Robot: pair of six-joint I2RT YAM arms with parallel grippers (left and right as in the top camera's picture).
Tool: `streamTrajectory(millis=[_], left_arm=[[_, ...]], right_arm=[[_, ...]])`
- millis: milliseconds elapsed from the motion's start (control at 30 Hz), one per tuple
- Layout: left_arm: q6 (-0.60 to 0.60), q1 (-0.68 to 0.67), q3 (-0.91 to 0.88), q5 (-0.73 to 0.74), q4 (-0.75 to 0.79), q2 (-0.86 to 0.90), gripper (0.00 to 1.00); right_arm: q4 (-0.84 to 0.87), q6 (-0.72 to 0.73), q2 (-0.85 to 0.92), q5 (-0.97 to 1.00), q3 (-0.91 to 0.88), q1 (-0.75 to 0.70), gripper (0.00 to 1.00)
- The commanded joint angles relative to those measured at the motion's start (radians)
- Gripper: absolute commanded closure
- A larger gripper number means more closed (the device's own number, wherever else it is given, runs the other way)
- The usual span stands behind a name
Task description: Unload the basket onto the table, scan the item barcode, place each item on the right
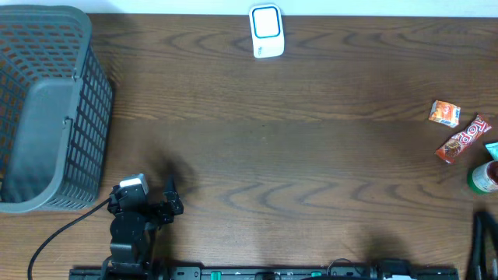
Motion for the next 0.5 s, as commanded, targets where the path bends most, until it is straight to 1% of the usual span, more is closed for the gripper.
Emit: streamTrajectory(millis=[0,100,133,200,333,467], left_arm=[[0.018,0.004,-0.005,-0.003,-0.003,-0.002,0.02],[0.018,0.004,-0.005,-0.003,-0.003,-0.002,0.02],[0.018,0.004,-0.005,-0.003,-0.003,-0.002,0.02],[0.018,0.004,-0.005,-0.003,-0.003,-0.002,0.02],[0.018,0.004,-0.005,-0.003,-0.003,-0.002,0.02],[0.018,0.004,-0.005,-0.003,-0.003,-0.002,0.02]], right_arm=[[-0.021,-0.056,-0.101,0.059,-0.026,0.004,0.01],[0.013,-0.105,-0.181,0.065,-0.086,0.003,0.01],[0.066,-0.136,-0.239,0.064,-0.155,0.003,0.01],[0.142,-0.154,-0.307,0.064,-0.253,0.002,0.01],[0.305,-0.153,-0.438,0.064,-0.475,0.002,0.01],[0.508,-0.153,-0.568,0.058,-0.757,0.002,0.01]])
